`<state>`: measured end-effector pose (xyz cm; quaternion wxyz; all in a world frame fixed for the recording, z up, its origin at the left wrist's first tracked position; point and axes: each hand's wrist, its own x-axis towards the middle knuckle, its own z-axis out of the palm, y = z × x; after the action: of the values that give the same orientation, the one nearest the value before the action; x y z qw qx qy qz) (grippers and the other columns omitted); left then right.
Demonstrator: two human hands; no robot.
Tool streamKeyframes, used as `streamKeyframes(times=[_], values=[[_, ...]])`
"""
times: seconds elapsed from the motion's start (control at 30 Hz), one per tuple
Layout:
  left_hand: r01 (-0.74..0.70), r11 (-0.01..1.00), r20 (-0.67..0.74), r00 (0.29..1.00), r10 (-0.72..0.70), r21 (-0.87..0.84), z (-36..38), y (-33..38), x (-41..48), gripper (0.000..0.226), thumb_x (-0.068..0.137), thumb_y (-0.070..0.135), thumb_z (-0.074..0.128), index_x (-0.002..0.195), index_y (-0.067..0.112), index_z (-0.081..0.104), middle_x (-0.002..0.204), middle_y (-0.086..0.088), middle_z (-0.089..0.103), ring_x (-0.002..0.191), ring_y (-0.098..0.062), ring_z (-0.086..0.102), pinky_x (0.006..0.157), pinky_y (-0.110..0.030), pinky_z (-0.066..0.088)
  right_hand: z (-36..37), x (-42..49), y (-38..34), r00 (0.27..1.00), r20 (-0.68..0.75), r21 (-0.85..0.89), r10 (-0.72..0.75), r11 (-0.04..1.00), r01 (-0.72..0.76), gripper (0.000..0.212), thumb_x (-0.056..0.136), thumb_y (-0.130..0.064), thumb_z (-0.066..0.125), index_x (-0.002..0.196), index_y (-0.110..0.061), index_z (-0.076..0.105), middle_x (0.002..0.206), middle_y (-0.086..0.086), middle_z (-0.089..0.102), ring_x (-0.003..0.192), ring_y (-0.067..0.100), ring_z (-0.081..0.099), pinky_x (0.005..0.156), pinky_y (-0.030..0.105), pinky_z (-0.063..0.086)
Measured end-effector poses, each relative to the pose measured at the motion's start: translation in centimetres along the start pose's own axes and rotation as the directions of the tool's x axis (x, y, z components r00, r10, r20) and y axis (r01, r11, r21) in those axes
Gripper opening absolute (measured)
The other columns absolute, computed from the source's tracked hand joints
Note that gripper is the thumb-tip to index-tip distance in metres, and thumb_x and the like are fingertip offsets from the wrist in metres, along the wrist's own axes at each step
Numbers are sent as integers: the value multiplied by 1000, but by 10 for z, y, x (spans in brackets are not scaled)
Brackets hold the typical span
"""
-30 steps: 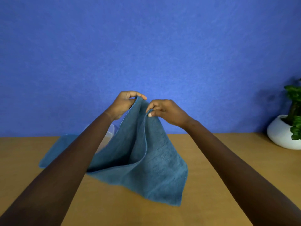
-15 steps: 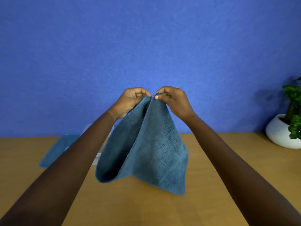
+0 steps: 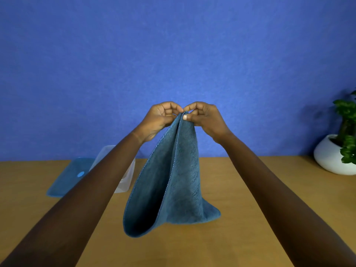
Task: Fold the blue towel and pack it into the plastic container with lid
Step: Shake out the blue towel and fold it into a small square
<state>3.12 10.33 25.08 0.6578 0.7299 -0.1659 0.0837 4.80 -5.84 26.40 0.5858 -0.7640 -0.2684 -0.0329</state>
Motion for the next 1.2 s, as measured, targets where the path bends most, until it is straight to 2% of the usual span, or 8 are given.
streamKeyframes(times=[0.17, 0.37, 0.53, 0.7, 0.83, 1.0, 1.1, 1.2], values=[[3, 998, -30, 1000, -5, -56, 6, 0, -3, 25, 91, 0, 51, 84, 20, 65, 72, 10, 71, 71, -7, 61, 71, -18, 48, 2, 0, 5, 998, -67, -76, 9, 997, -14, 25, 83, -4, 67, 106, 4, 65, 60, -1, 53, 73, 20, 56, 85, 46, 52], [-68, 996, -44, 996, 71, 62, 7, 0, -5, 26, 85, -6, 57, 88, 20, 61, 81, 3, 62, 63, 8, 63, 67, -4, 50, 6, -1, 7, 995, -97, -109, 17, 994, -27, 25, 82, -10, 69, 101, 6, 66, 74, 8, 60, 84, 26, 59, 91, 51, 51], [-86, 993, -83, 992, 92, 83, 2, -2, -5, 26, 86, -5, 57, 84, 20, 62, 64, 15, 70, 59, 7, 63, 64, -7, 51, 1, -1, 4, 999, -29, -141, 30, 989, -34, 10, 81, -13, 71, 77, -6, 65, 81, 6, 65, 86, 22, 63, 90, 42, 52], [-138, 978, -107, 982, 156, 158, 4, 0, -6, 32, 85, -9, 56, 79, 22, 61, 65, 14, 68, 61, 10, 62, 67, -4, 49, -2, 1, 7, 993, 63, 3, 102, 995, -102, 19, 82, -5, 68, 70, -15, 56, 71, 0, 62, 60, -2, 64, 67, 15, 56], [-183, 957, -118, 970, 213, 226, 9, 3, -6, 34, 84, -10, 57, 75, 23, 56, 73, 5, 59, 61, 9, 60, 67, -6, 48, -1, -1, 5, 994, 67, 29, 90, 995, -92, 7, 82, -5, 68, 82, -10, 64, 77, 7, 65, 65, 4, 66, 72, 20, 56], [-171, 949, -146, 966, 215, 265, 11, -5, -7, 24, 88, -1, 57, 81, 21, 50, 75, 7, 54, 64, -14, 51, 65, -16, 40, 3, -1, -2, 996, -69, -252, -48, 967, 29, 21, 83, -13, 69, 91, 6, 71, 88, 27, 70, 79, 32, 64, 77, 38, 51], [-148, 938, -114, 975, 192, 314, 5, -17, -9, 15, 87, 2, 59, 90, 12, 48, 76, 5, 51, 57, -3, 48, 59, -11, 39, 0, 1, -6, 983, -157, -260, -95, 964, 52, 21, 84, -13, 67, 85, 8, 68, 65, 8, 60, 64, 13, 52, 63, 24, 43], [-123, 927, -53, 987, 151, 353, -3, -32, -14, 16, 84, 6, 63, 88, 12, 49, 84, -9, 52, 73, -20, 49, 67, -28, 41, -9, 5, -10, 966, -240, -256, -97, 966, 33, 12, 85, -16, 65, 76, -8, 67, 58, -11, 51, 55, 0, 47, 53, 6, 37]])
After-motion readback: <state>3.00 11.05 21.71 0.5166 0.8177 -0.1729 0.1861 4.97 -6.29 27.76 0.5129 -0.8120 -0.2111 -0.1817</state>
